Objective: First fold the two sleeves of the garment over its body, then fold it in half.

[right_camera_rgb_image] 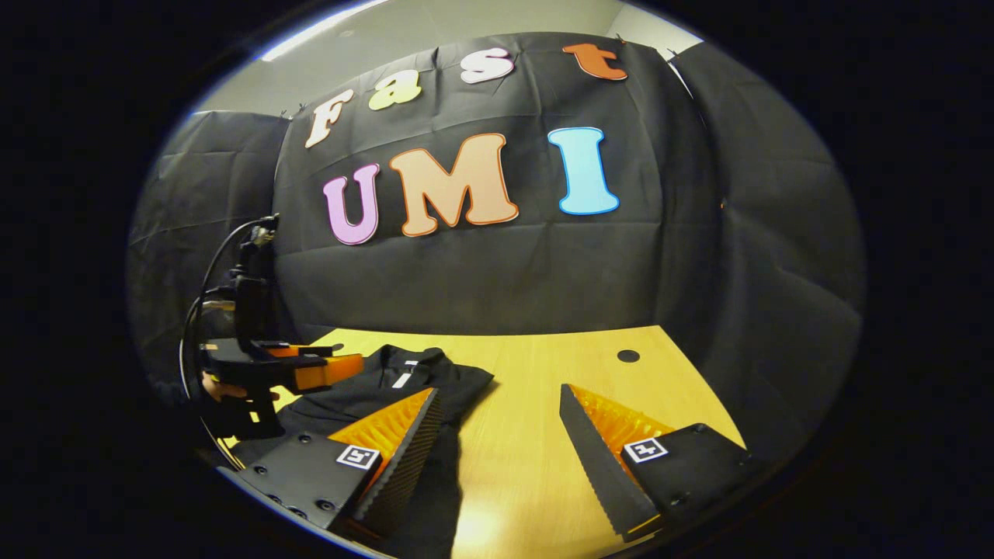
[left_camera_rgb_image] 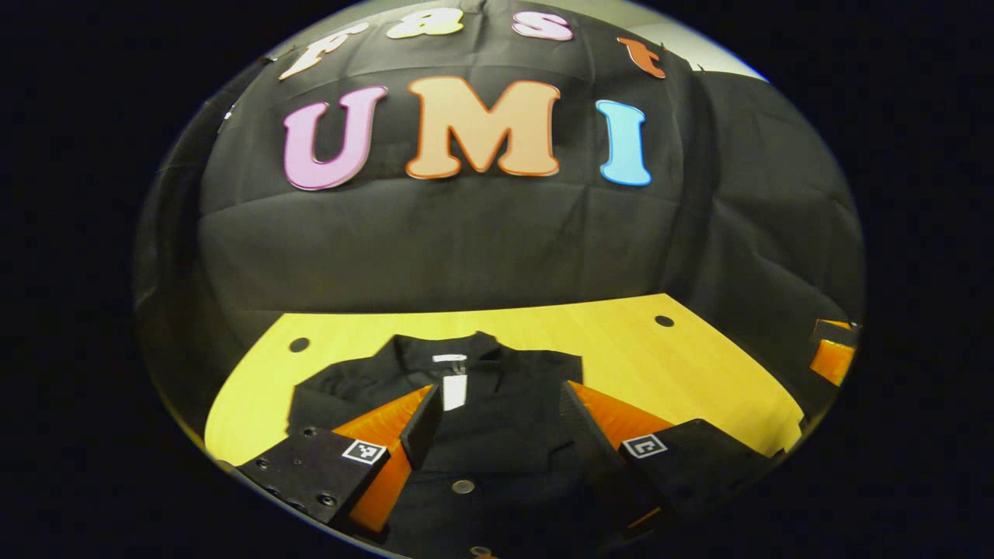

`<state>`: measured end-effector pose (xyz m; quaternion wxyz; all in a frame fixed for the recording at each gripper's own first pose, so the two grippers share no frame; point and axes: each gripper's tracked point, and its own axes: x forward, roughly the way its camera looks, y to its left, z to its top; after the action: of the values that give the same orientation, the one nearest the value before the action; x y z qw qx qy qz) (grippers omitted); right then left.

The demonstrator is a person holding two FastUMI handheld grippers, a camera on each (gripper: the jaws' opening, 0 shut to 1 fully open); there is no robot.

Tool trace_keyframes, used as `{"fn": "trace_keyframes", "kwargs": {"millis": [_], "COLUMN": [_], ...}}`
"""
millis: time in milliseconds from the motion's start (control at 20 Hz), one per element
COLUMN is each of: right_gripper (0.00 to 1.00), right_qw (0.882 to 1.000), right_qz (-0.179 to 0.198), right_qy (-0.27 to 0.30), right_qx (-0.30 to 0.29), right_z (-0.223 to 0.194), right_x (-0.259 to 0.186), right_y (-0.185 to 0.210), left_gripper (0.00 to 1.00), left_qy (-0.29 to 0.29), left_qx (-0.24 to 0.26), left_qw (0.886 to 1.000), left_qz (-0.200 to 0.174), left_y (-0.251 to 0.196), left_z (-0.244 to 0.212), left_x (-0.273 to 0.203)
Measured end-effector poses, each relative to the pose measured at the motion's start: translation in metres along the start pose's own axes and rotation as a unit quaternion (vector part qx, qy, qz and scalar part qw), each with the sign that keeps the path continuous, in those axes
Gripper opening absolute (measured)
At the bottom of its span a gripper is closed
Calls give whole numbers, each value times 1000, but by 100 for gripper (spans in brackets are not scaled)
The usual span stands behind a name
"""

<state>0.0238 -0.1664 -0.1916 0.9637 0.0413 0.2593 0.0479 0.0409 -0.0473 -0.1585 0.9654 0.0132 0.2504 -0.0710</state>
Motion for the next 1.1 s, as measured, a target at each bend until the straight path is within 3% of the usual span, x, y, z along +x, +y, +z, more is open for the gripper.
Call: {"fn": "trace_keyframes", "kwargs": {"millis": [150, 300, 350, 500, 550, 600, 1100], "right_gripper": [98, 94, 98, 98, 94, 98, 98], "right_qw": [1000, 1000, 1000, 999, 999, 999, 989], "right_qz": [-2, 7, 6, 9, 8, 7, -22], "right_qy": [5, 13, 20, 34, 40, 47, 142], "right_qx": [-7, -11, -16, -21, -23, -24, -44], "right_z": [-16, -32, -41, -62, -69, -78, -177], "right_x": [-4, -13, -15, -24, -26, -28, -55], "right_y": [25, 56, 62, 83, 87, 91, 93], "left_gripper": [94, 94, 94, 94, 94, 94, 94], "left_qy": [-9, -5, -1, 17, 24, 29, 122], "left_qx": [4, -6, -12, -15, -12, -12, -30], "left_qw": [999, 998, 997, 996, 995, 995, 985], "left_qz": [30, 60, 70, 90, 96, 99, 115], "left_y": [46, 87, 101, 129, 139, 144, 175], "left_z": [-11, -30, -38, -64, -74, -83, -196], "left_x": [-44, -84, -98, -131, -144, -152, -209]}}
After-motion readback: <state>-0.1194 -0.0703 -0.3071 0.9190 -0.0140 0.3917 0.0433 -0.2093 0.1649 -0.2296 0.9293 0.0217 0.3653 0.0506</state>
